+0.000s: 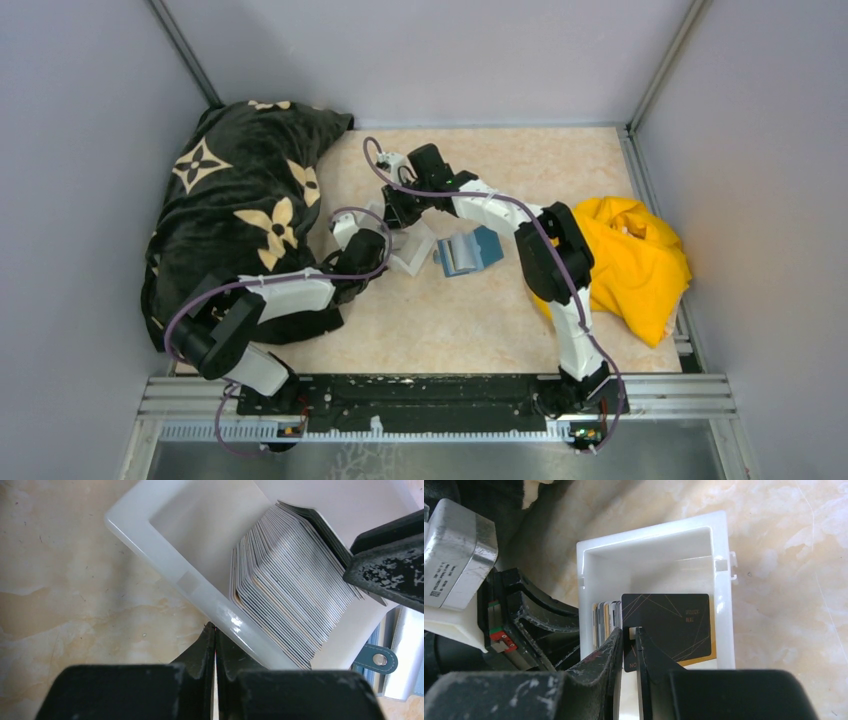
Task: Put the credit cards into the card holder
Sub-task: Pick up the credit card from the storage box.
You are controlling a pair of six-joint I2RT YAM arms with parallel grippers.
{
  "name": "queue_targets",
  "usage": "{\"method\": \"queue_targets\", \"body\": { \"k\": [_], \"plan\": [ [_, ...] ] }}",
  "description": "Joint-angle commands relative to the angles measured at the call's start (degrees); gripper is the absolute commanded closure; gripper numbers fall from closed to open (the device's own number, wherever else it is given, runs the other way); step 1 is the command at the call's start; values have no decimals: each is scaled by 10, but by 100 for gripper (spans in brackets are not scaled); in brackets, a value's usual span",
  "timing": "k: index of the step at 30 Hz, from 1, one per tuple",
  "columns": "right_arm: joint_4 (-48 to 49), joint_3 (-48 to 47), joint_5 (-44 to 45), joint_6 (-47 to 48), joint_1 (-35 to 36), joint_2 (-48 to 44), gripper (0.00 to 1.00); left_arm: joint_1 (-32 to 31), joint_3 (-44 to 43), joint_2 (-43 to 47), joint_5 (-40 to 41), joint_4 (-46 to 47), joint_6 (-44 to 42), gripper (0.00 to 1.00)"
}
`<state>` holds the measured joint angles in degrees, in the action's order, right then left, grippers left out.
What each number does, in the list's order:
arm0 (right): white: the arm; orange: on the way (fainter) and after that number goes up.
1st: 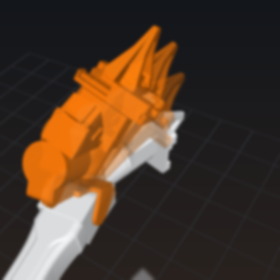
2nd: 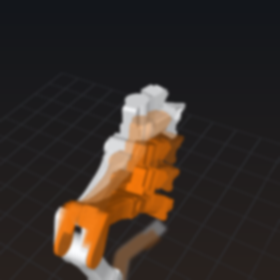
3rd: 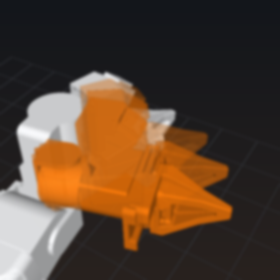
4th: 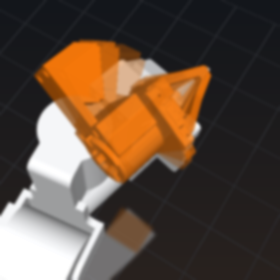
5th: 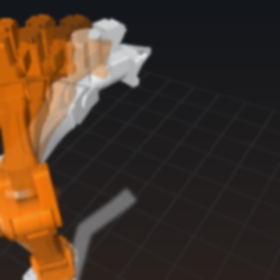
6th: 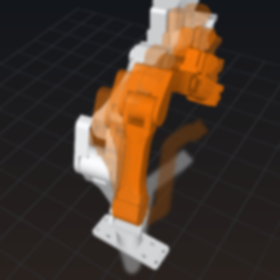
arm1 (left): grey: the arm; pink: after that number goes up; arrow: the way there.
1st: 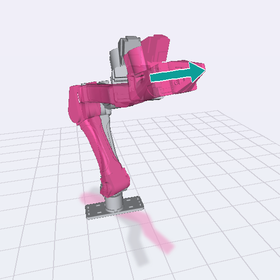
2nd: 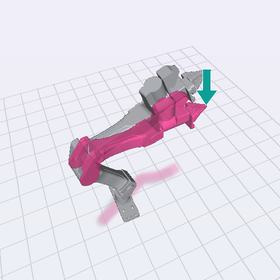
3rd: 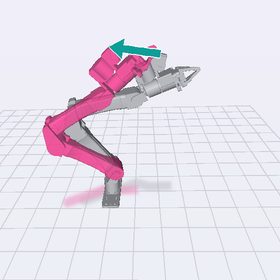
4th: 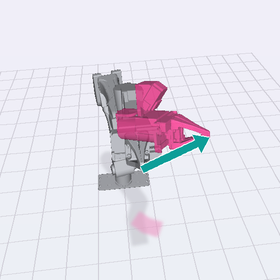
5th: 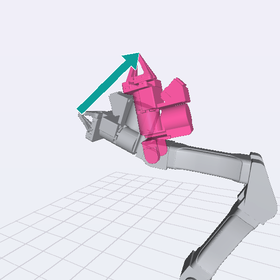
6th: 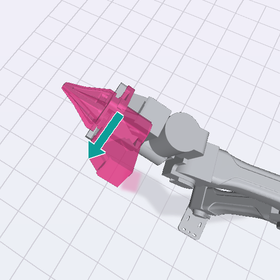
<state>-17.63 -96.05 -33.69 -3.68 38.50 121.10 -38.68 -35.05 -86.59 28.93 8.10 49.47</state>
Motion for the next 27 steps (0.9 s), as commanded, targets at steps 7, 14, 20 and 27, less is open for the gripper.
{"method": "queue_targets", "body": {
  "k": [7, 14, 20, 27],
  "plan": [
    [-11, -3, 2, -3, 10, -49, 94, 6, -27, -1, -3, 20, -7, 95],
    [-9, 16, 74, 4, 10, -77, 100, 7, -16, 25, 7, 13, -7, 94],
    [-18, 19, 141, 18, 16, -88, 100, 6, -7, 45, 12, 8, -7, 89],
    [-20, 23, 169, 24, 18, -100, 100, 6, 3, 71, 23, 5, -14, 86]
  ]
}}
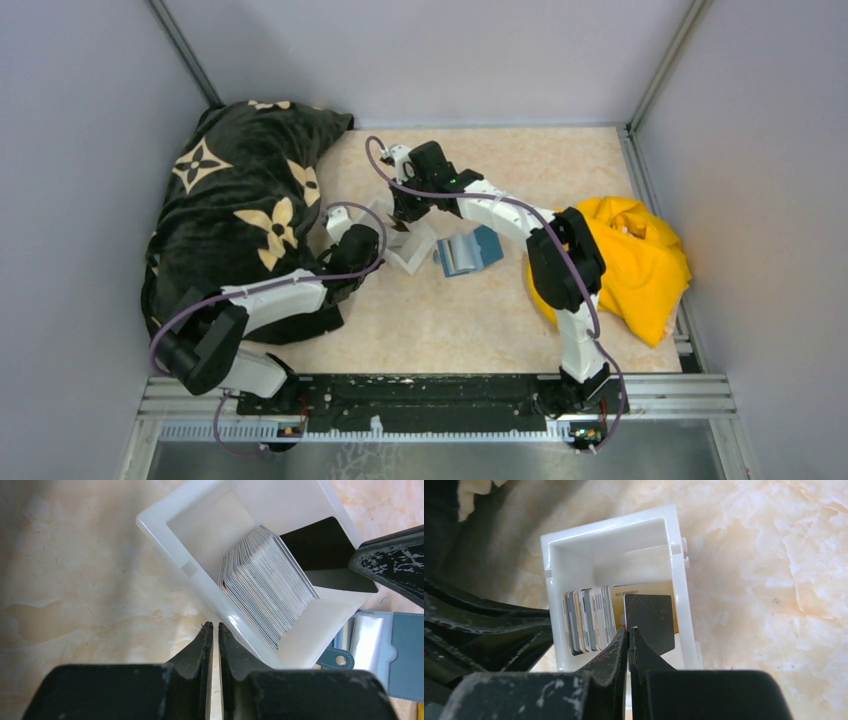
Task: Put the credit cards into the card holder
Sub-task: Pick up the credit card from the storage box.
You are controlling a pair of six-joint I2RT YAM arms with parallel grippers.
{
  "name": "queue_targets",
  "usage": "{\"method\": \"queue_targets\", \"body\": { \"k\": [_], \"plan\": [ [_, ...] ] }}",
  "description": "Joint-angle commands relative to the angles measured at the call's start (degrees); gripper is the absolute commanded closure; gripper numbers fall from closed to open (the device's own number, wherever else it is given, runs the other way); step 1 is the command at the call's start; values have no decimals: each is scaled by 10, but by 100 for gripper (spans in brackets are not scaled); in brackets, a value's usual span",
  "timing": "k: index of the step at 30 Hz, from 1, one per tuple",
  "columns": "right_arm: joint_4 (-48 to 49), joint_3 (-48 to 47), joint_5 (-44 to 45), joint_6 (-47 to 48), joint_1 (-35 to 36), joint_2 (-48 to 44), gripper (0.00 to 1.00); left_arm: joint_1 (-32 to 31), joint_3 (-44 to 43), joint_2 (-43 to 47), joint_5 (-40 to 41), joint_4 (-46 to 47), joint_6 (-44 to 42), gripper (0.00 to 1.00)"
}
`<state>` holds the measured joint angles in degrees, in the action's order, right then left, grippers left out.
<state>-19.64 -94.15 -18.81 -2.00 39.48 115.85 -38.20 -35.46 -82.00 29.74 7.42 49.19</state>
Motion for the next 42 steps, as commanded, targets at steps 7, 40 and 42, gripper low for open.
{"method": "queue_targets", "body": {
  "k": [7, 40, 42],
  "plan": [
    [1, 13, 24, 7, 8, -75, 100, 2, 17, 65, 17, 18, -51, 69],
    [11, 151, 0, -26, 8, -273, 100, 1, 40, 222, -212, 76, -243, 12],
    [11, 164, -4, -28, 7, -287, 100, 1, 41, 229, -245, 82, -254, 12]
  ]
}}
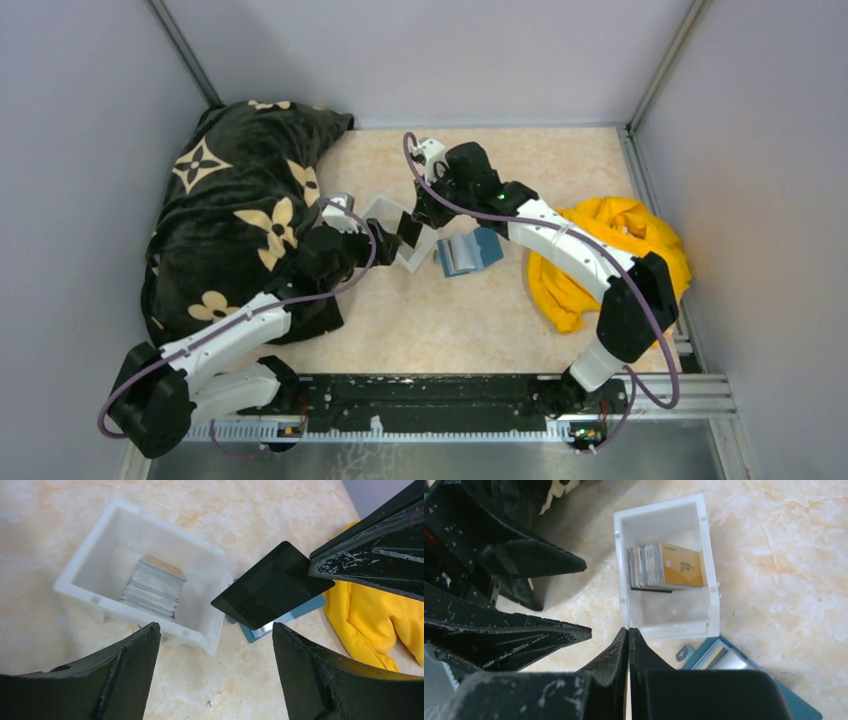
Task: Put the credit cards into the card holder
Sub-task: Pick up the credit card from the storage box.
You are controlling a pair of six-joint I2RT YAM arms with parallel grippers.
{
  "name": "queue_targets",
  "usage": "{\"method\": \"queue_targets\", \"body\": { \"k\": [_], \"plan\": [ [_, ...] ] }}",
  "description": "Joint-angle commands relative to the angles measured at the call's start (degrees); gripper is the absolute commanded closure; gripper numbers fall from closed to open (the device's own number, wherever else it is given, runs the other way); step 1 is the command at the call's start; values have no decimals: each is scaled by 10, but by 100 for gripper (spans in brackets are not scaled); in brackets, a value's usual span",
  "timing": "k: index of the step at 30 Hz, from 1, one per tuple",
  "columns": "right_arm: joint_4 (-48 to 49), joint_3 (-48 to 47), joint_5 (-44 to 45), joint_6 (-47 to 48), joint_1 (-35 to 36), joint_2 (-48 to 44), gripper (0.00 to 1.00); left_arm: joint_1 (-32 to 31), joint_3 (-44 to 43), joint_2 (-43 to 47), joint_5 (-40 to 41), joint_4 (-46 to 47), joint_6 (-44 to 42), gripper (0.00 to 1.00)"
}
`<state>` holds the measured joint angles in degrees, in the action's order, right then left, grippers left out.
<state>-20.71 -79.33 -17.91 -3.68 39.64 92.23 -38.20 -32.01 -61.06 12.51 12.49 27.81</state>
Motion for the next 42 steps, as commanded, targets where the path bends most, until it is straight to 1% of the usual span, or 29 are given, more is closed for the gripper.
{"method": "queue_targets", "body": {
  "k": [1, 5, 9, 16, 20, 25, 30, 35, 40, 42],
  "plan": [
    [22, 22, -14, -13, 6, -58, 100, 1, 8, 23, -88, 36, -46, 12],
    [19, 46, -24, -20, 5, -87, 100, 1, 13, 36, -146, 46, -60, 12],
    [25, 73, -45, -33, 1, -118, 100, 1, 24, 54, -185, 63, -70, 12],
    [21, 108, -85, -46, -7, -162, 100, 2, 4, 42, -268, 43, -101, 10],
    [28, 129, -110, -59, -7, -180, 100, 3, -7, 29, -292, 27, -111, 10],
    [37, 157, -129, -68, -7, -192, 100, 11, -3, 30, -326, 38, -116, 10],
    [49, 177, -147, -78, -8, -199, 100, 27, -4, 19, -415, 53, -115, 14],
    [57, 182, -160, -81, -13, -194, 100, 31, -20, -14, -489, 37, -116, 17],
    [66, 185, -178, -86, -22, -187, 100, 31, -27, -33, -520, 25, -117, 21],
    [67, 185, -183, -85, -25, -183, 100, 32, -29, -36, -522, 25, -117, 27]
  ]
}}
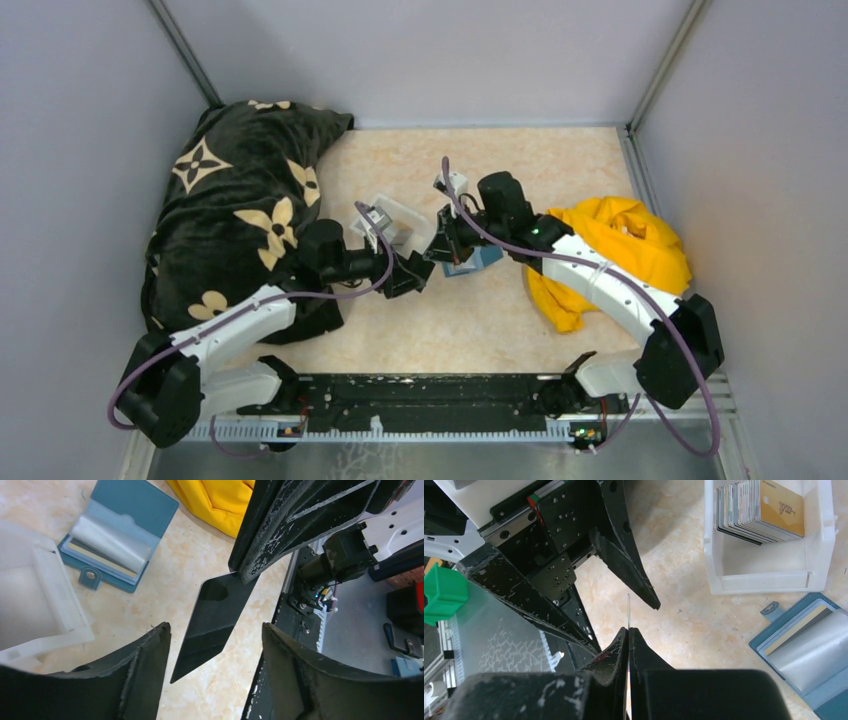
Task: Put the credit cards into the card holder
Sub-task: Pick up the credit card from the storage box.
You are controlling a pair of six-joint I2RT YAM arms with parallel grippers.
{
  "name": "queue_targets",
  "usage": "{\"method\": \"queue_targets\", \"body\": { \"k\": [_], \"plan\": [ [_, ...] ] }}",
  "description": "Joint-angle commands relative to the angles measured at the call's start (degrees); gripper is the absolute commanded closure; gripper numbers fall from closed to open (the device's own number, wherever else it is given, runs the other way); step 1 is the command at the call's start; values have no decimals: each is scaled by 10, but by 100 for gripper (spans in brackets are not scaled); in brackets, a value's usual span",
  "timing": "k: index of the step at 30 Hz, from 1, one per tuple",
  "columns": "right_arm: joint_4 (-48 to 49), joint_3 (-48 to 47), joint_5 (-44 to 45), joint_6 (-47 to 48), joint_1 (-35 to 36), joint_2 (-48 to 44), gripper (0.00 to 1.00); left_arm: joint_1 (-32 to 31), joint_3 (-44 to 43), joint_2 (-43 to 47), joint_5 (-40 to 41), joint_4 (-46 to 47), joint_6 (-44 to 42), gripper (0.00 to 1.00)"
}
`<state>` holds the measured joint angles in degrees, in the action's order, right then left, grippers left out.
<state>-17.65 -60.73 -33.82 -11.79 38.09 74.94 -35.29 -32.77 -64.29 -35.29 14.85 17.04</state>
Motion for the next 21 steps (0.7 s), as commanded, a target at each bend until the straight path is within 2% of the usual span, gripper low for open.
{"method": "queue_targets", "body": {
  "k": [1, 9, 11, 14, 21],
  "plan": [
    [36, -1, -25, -5, -11, -9, 100, 3, -21, -5, -45, 2, -10, 32],
    [43, 2, -46, -6, -25, 8, 100, 11, -22, -16, -60, 16, -2, 77],
    [45, 3, -50, -6, -28, 12, 100, 13, -25, -22, -66, 16, -1, 98],
    [45, 4, -53, -6, -33, 16, 100, 14, -24, -25, -66, 19, 0, 100],
    [56, 23, 14, -10, -40, -4, 62, 15, 3, -14, 55, 36, 35, 100]
  ]
}}
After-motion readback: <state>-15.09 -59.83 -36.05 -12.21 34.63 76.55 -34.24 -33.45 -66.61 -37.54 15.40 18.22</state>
